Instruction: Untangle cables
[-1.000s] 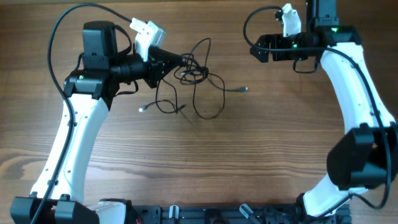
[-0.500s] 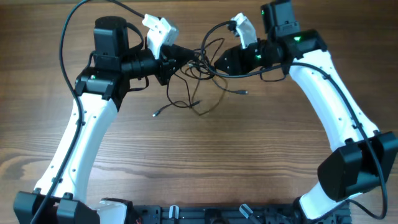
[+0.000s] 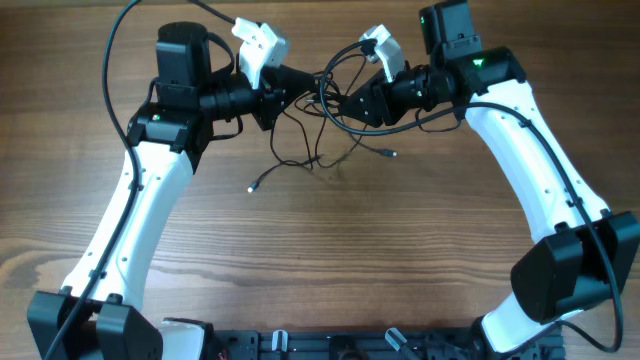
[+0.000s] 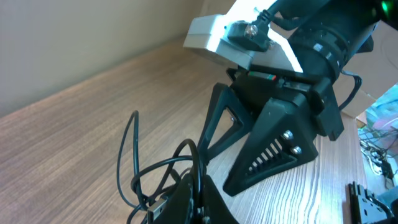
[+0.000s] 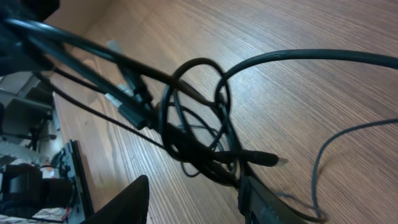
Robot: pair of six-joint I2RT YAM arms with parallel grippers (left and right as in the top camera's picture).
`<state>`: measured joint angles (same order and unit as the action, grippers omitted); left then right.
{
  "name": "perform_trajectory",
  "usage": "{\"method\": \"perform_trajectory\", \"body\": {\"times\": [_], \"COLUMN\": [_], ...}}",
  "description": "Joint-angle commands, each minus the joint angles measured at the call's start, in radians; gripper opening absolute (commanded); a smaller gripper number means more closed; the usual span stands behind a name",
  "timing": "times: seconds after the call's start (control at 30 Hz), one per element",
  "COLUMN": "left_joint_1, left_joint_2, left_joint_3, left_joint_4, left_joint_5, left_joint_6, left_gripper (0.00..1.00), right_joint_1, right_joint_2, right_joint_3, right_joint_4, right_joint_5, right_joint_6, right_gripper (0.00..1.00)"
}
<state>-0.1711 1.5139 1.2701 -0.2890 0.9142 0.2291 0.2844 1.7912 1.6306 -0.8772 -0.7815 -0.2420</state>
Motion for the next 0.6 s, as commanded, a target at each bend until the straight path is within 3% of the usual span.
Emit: {"method": "perform_trajectory", "body": {"times": [0.0,0.17,0.37,0.43,0.5,0.57], "left_joint_1": [-0.001,-0.001,-0.001,-0.001,-0.001,-0.001], "left_joint_2": [0.007,0.007,0.006,0.006,0.006,0.006], "left_joint_3": [0.017,0.017,0.017,0.017,0.017,0.017], "left_joint_4": [0.02,0.074,0.1,0.101,0.113,0.127], "left_joint_5": [0.009,0.013,0.021,0.022,0.046,0.066], "left_joint_6": [-0.023,-0.062,-0.089,-0.1,-0.108,-0.115], "left_gripper": [0.04,0.04,0.04,0.04,0.04,0.04], "right_joint_1": [-0.002,-0.002,-0.002,-0.002,-0.002,-0.002], "right_joint_2": [-0.015,-0.015,-0.015,-0.015,-0.015,-0.015], "right_joint_3": [-0.002,-0.002,-0.002,-0.002,-0.002,-0.002], "right_joint_4": [0.0,0.002,0.004,0.007,0.013,0.019], "right_joint_5": [-0.045,-0.044,-0.044,-0.044,-0.044,-0.044], "right_joint_6": [-0.046,-0.055,-0.072,-0.072,-0.07,-0.071], "right_gripper": [0.47,0.4,0.2,0.24,0.45,0.47]}}
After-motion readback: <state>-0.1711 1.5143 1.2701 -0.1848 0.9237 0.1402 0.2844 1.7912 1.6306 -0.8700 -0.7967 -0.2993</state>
